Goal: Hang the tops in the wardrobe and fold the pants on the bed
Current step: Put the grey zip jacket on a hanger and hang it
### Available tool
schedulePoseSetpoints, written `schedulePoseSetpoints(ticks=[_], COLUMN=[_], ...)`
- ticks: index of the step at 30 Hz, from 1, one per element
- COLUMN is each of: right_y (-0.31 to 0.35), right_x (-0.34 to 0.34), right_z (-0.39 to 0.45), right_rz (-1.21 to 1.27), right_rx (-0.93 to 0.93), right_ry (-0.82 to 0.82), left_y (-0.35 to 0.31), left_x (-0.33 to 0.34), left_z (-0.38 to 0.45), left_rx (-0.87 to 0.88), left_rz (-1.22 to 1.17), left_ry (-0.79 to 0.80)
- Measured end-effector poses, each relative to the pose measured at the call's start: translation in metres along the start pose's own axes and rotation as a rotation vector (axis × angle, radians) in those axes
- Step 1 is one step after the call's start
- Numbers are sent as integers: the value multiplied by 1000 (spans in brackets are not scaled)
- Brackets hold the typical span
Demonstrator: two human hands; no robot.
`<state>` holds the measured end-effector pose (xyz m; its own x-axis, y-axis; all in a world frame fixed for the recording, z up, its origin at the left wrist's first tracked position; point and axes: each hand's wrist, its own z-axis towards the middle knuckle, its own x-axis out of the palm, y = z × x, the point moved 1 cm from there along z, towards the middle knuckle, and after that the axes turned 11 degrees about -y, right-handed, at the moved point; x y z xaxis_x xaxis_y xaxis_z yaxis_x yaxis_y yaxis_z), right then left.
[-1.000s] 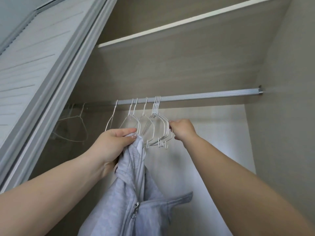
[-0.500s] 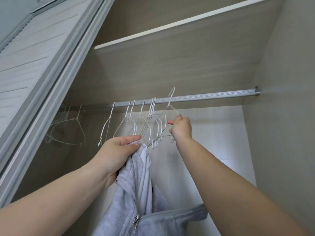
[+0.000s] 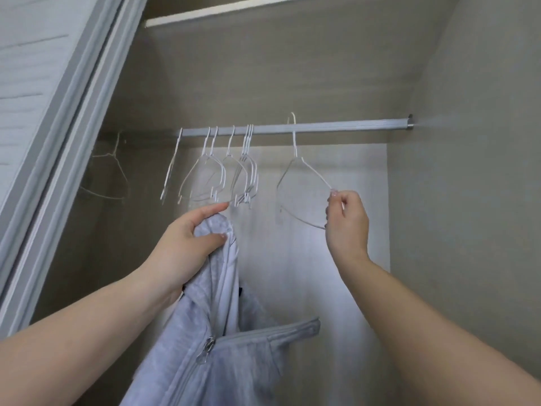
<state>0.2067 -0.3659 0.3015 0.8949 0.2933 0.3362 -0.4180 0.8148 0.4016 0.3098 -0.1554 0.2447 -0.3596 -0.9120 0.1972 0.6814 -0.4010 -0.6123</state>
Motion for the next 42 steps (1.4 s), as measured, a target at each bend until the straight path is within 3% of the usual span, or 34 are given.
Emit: schedulePoseSetpoints(ticks=[6,12,20,25,33,37,42], right_y=[22,67,121,120,100,81,66], right_x=[-85,-134,-157,-163,-153,-149,-141], right_z=[-75,-130,-168,-189,-206,-213,-224], right_rz=[-125,-163,116,223,170,161,138], right_rx=[52,90,368,477,505,558,601], right_ry=[-51,6,43,34,132,130,103], left_y=[8,37,76,100,82,61,42], left_x=[-30,-71,-130,-172,-136,-106,-80], left_z=[-37,-62,-81,-76,-95,-103,-99], left_rx=[58,-132,-183,-233,-124,-135,-232], left_rz=[165,257,516,672,529,383,206], left_ry=[53,24,52,-59,135,237,249])
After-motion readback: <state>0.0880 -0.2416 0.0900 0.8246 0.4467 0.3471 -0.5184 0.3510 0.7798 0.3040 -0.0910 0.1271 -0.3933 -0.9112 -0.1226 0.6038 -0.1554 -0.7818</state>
